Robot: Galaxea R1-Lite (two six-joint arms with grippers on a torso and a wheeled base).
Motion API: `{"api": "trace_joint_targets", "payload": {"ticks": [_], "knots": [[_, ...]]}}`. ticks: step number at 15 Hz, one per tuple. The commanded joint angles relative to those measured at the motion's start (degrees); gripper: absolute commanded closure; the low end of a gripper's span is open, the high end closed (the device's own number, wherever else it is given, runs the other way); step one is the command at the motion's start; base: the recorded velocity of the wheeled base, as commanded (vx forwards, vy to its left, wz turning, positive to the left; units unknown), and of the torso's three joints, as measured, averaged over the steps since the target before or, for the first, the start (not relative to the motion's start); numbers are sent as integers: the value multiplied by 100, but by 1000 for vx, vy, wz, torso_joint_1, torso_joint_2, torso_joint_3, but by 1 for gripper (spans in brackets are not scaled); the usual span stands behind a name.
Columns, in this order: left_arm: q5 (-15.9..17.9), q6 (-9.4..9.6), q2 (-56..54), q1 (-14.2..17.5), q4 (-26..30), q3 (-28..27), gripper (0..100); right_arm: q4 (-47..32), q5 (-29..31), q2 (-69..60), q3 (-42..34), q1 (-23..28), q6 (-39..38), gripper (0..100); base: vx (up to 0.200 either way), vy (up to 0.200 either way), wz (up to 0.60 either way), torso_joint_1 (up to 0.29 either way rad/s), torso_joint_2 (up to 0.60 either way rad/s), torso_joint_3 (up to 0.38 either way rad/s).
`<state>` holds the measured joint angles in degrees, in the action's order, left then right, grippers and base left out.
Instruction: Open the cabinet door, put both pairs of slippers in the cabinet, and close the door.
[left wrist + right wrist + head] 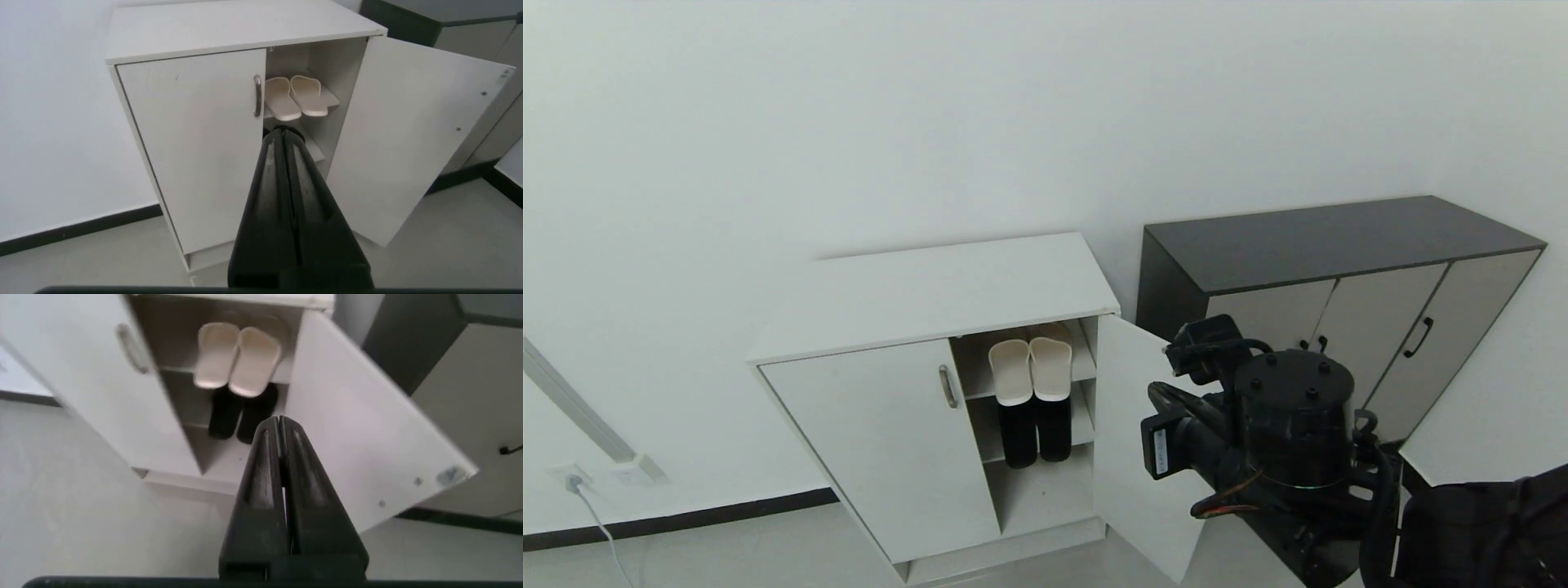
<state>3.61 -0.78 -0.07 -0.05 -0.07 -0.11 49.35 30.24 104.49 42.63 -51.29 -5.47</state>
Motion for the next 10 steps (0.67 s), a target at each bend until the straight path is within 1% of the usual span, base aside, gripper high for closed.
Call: {"api": "trace_joint_targets", "payload": {"ticks": [1,3,7,8,10], "knots": [[0,-1,7,-4,-1,2,100,5,8,63,0,31,11,100,0,0,0,0,0,0],[0,-10,7,-4,-1,-7,100,5,-1,63,8,57,11,100,0,0,0,0,0,0],[0,-1,7,-4,7,2,100,-13,-98,318,298,462,11,100,0,0,0,0,0,0],[0,-1,7,-4,7,2,100,-22,-212,371,448,646,2,100,0,0,0,0,0,0],[0,-1,7,-4,-1,2,100,-154,-537,547,826,1182,2,100,0,0,0,0,0,0]]}}
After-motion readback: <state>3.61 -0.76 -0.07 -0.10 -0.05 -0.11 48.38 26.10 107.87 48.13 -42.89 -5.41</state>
